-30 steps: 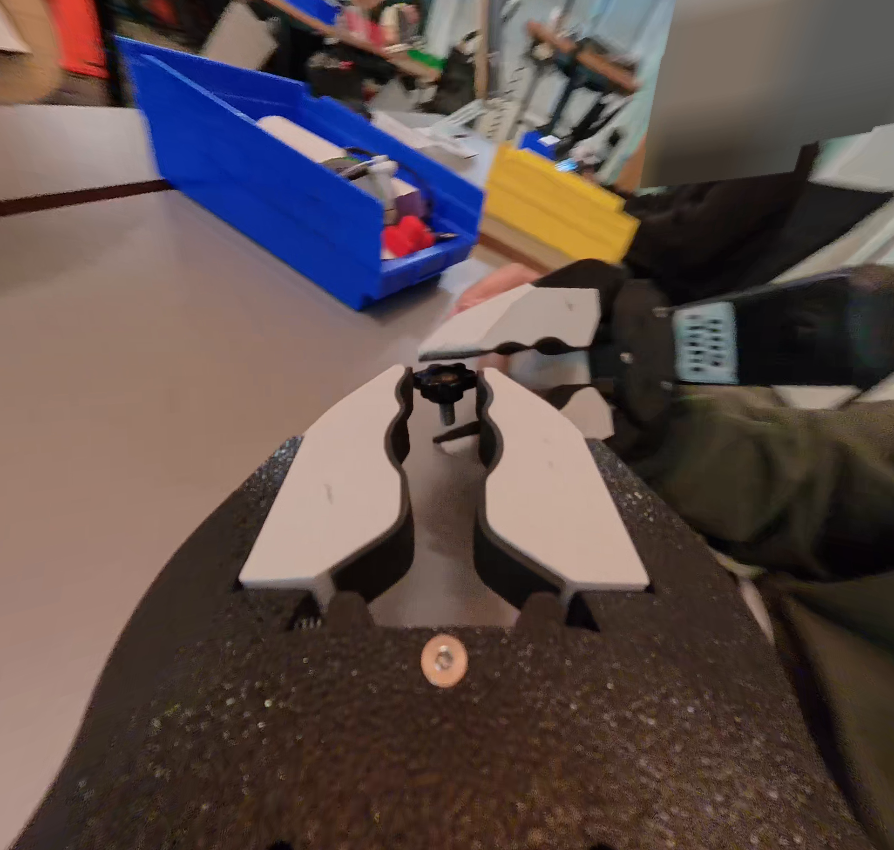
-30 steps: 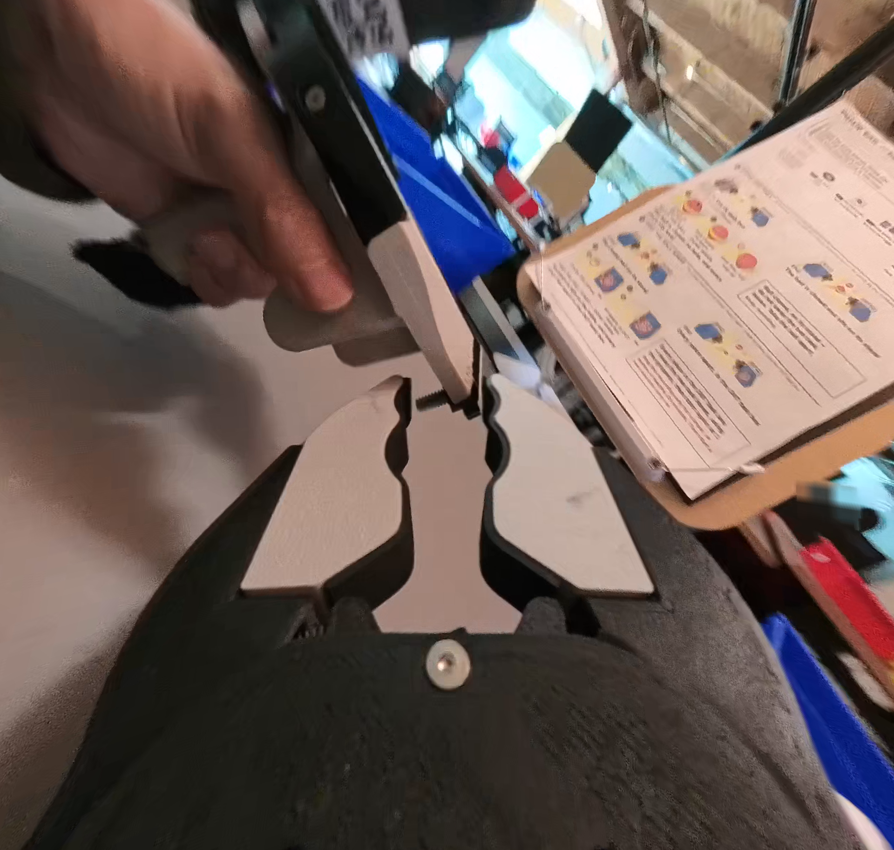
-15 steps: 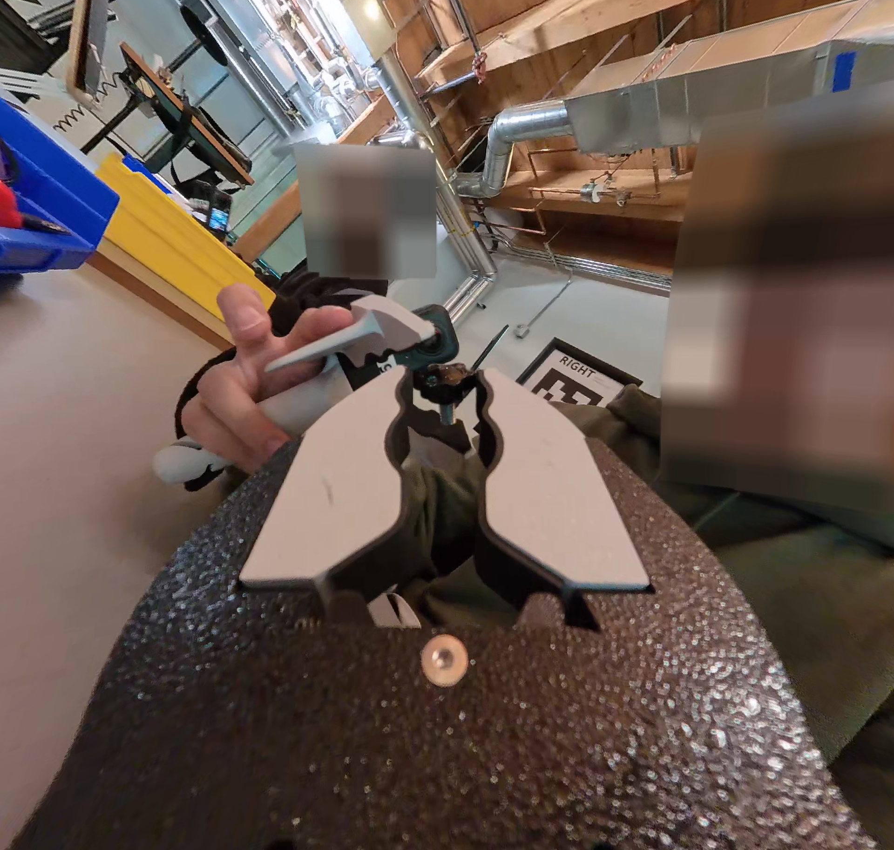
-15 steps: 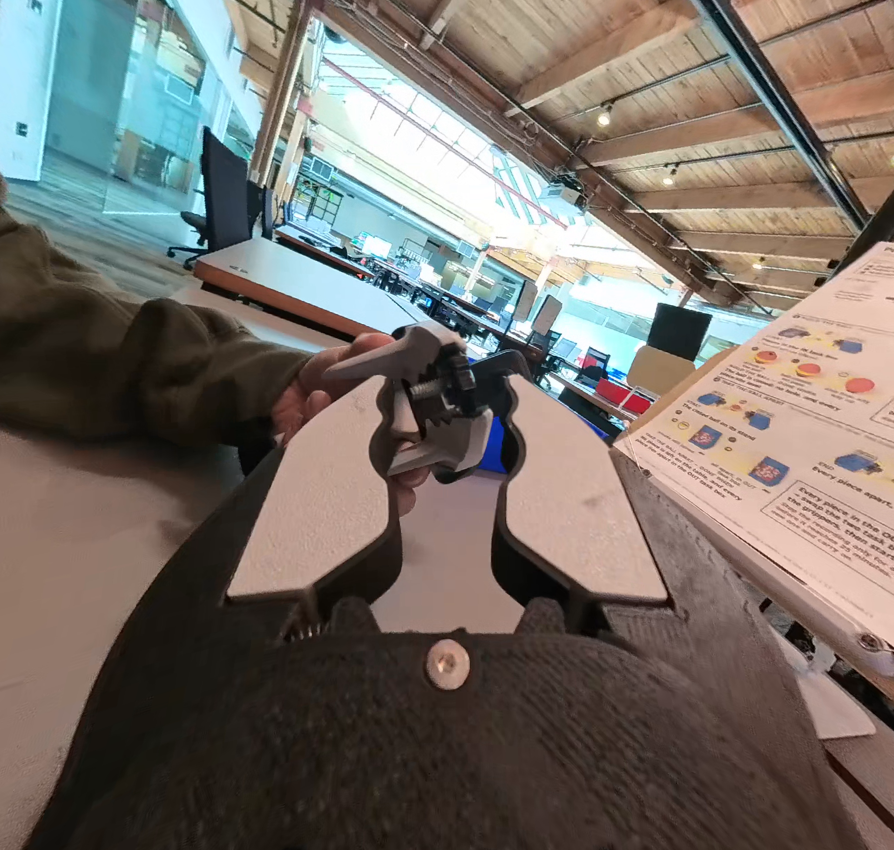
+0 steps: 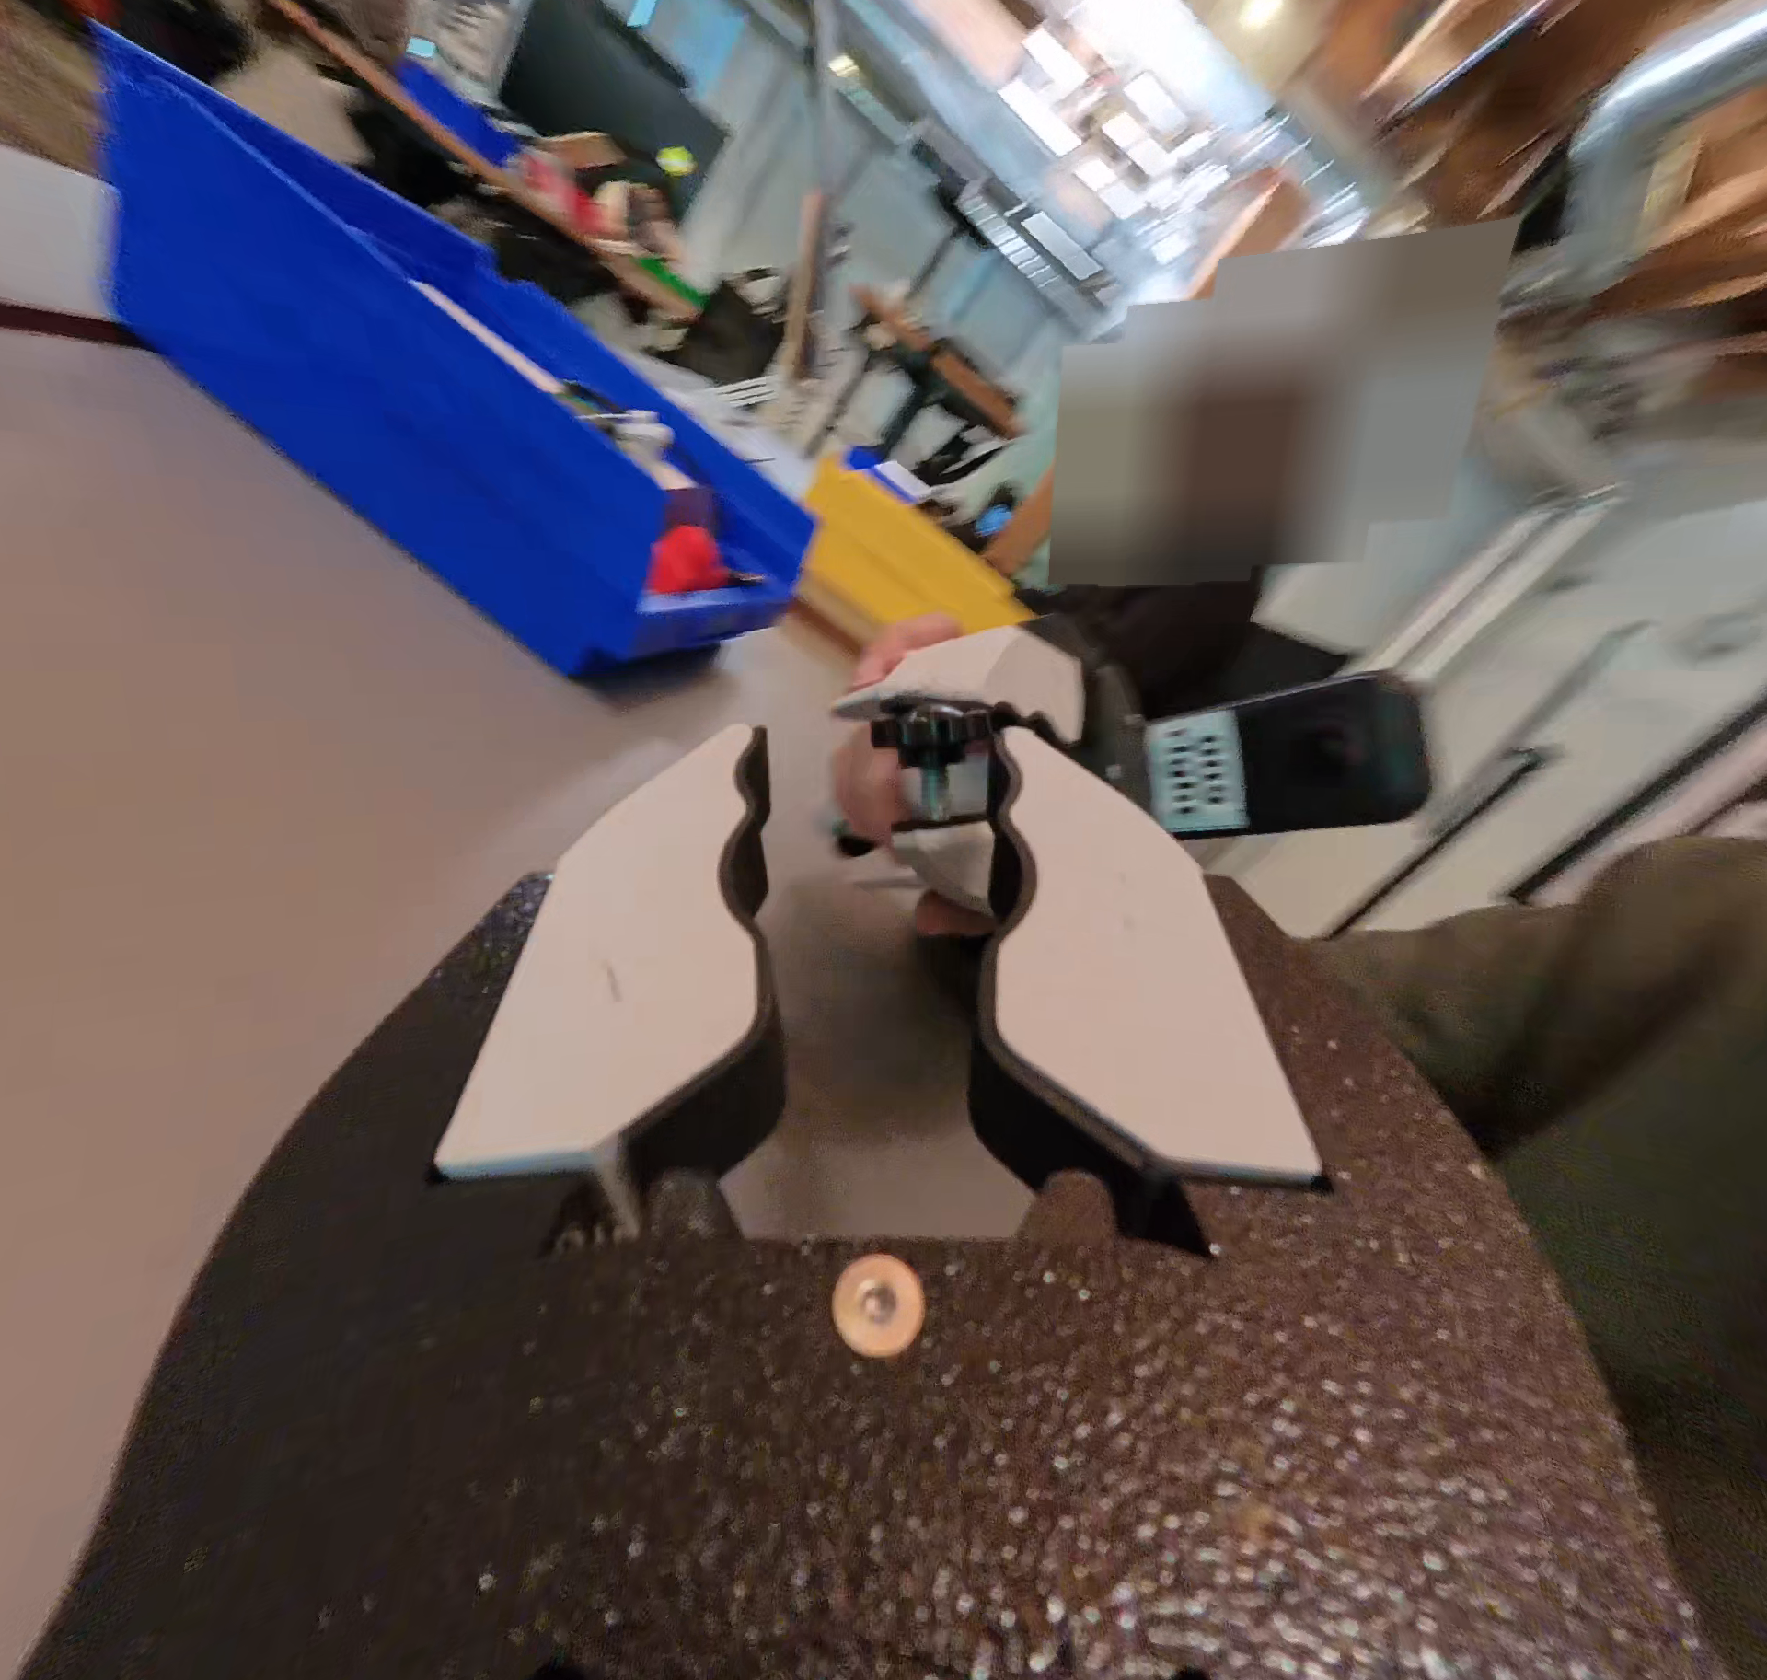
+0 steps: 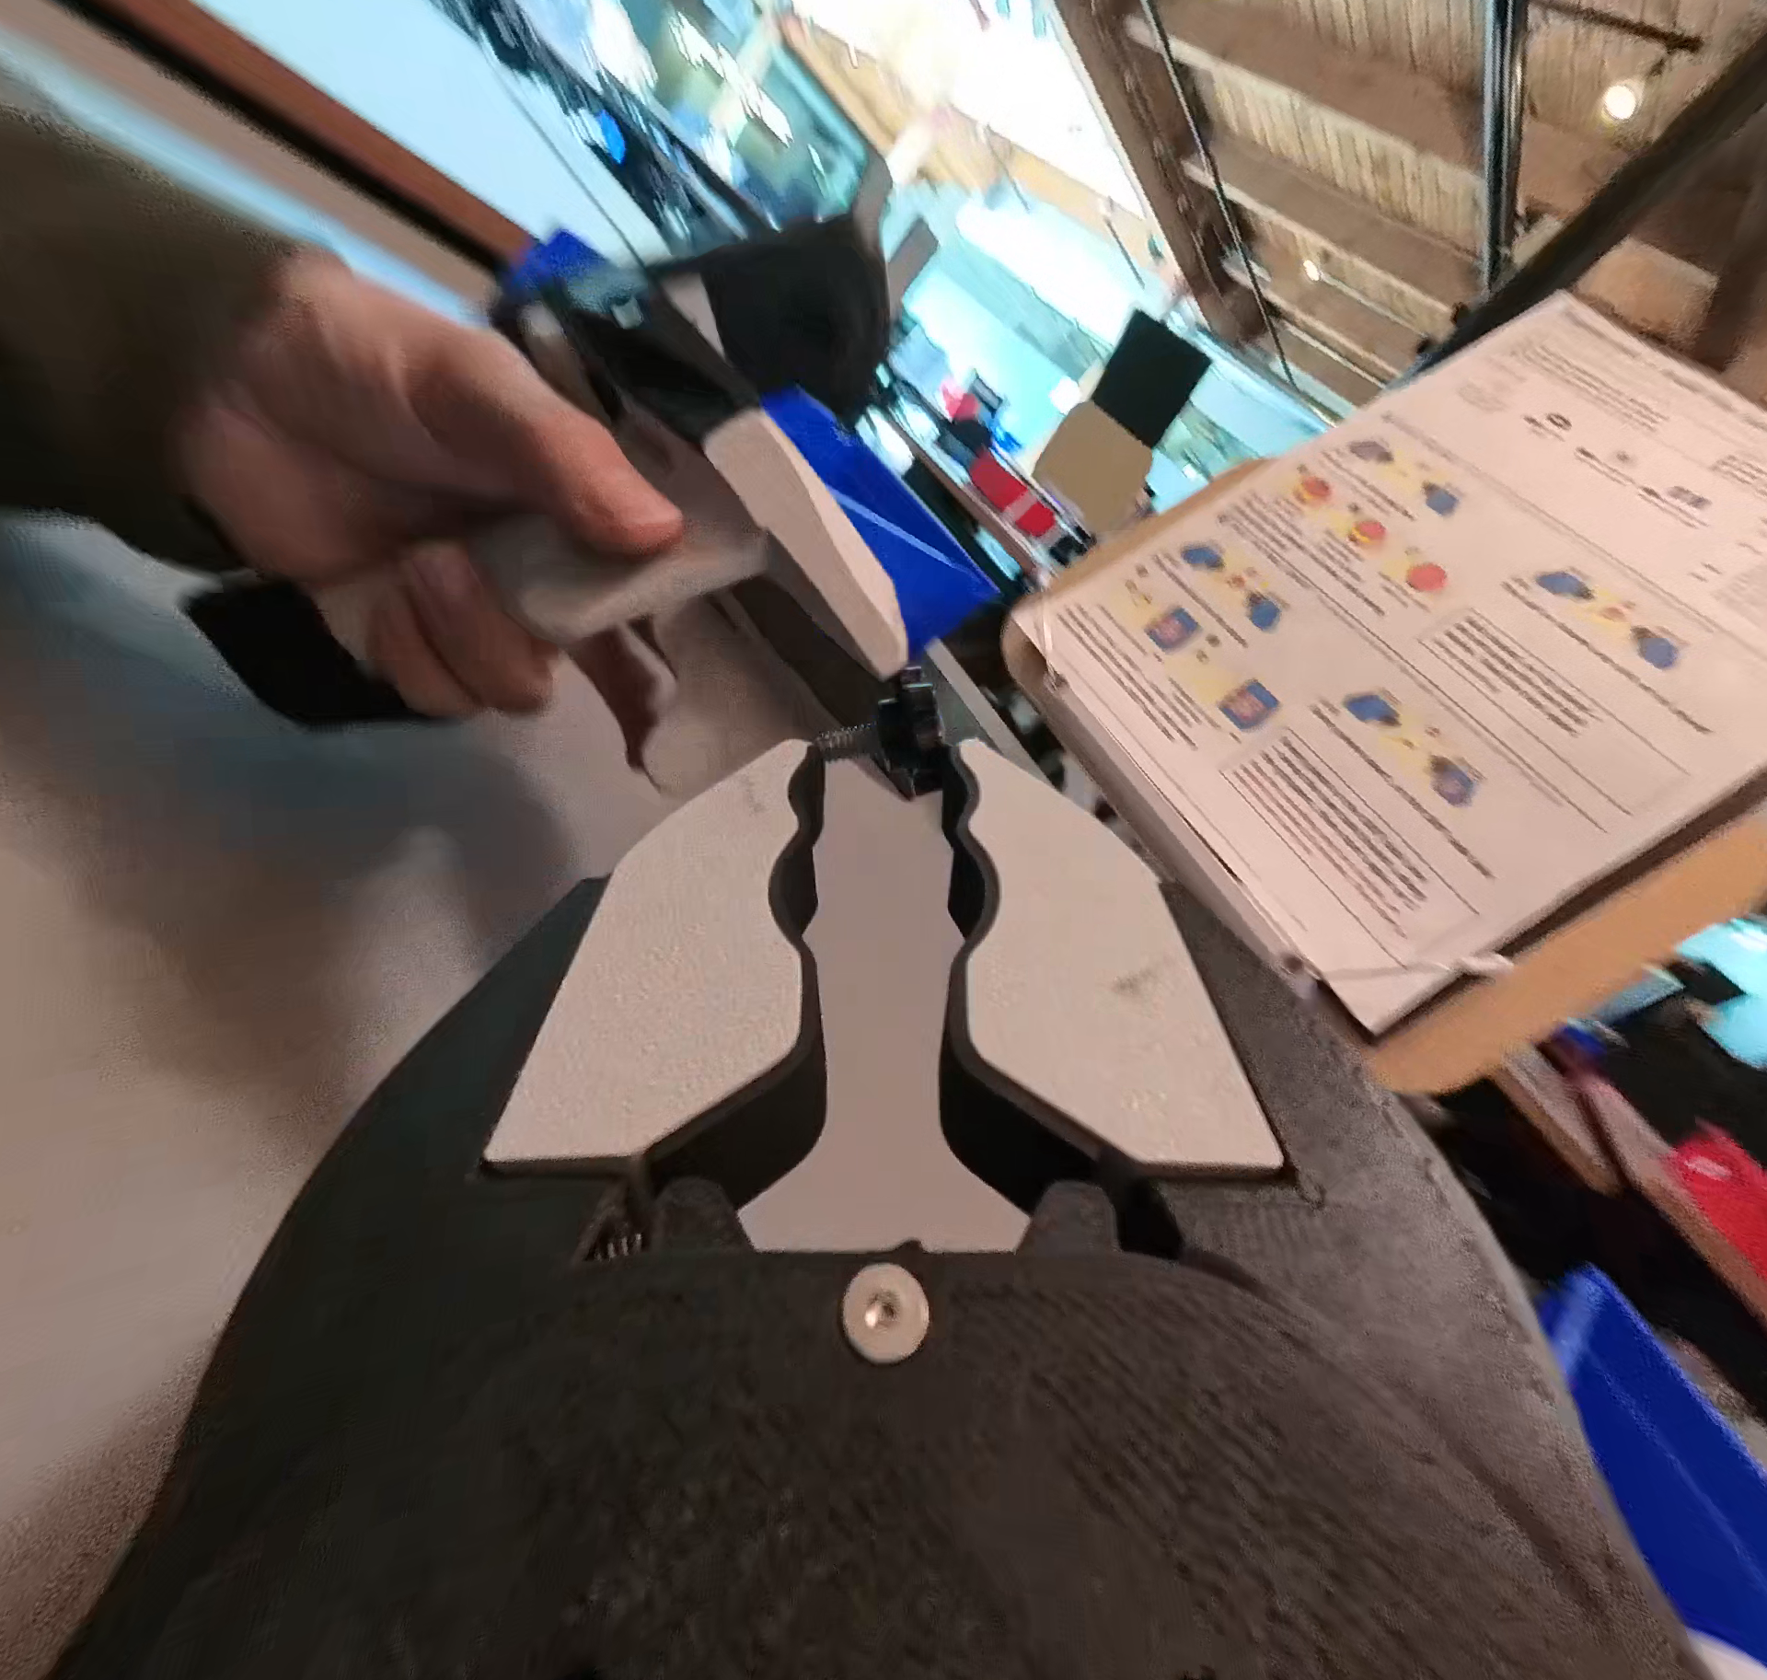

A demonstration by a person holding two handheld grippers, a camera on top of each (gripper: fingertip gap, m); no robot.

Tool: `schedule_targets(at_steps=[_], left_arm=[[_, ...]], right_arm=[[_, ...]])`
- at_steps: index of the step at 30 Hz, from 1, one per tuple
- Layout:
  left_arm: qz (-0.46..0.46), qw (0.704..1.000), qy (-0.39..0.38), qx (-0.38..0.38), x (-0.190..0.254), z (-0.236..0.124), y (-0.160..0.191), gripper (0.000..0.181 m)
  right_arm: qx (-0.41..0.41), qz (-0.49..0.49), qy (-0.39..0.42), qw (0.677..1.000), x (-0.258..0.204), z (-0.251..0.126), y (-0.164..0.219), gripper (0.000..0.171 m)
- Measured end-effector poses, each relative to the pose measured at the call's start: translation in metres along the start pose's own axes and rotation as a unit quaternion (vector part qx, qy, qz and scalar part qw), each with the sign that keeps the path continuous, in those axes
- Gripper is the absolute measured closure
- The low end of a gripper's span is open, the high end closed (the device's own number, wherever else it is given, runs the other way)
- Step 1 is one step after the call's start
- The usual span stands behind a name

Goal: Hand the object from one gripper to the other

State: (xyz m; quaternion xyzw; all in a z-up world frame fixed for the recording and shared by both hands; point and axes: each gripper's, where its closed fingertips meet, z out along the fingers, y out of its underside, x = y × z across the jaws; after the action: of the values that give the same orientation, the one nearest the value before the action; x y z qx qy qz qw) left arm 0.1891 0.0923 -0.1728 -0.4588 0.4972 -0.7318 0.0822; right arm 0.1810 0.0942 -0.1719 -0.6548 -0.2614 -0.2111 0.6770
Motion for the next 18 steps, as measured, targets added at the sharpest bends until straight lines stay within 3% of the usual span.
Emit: schedule_targets(at_steps=[3,7,13,18], left_arm=[[0.055,0.993,-0.092,-0.042,-0.016,-0.001,0.004,0.135],[0.074,0.984,-0.139,-0.078,-0.02,0.004,0.014,0.134],[0.155,0.963,-0.194,-0.101,-0.023,0.007,0.017,0.153],[0.146,0.97,-0.17,-0.098,-0.02,0.006,0.017,0.158]], right_arm=[[-0.07,-0.074,0.019,0.995,-0.001,0.005,0.018,0.148],[-0.139,-0.151,0.021,0.978,-0.005,0.008,0.037,0.148],[-0.137,-0.139,0.015,0.981,-0.007,0.008,0.035,0.147],[-0.118,-0.1,0.008,0.988,-0.008,0.008,0.032,0.148]])
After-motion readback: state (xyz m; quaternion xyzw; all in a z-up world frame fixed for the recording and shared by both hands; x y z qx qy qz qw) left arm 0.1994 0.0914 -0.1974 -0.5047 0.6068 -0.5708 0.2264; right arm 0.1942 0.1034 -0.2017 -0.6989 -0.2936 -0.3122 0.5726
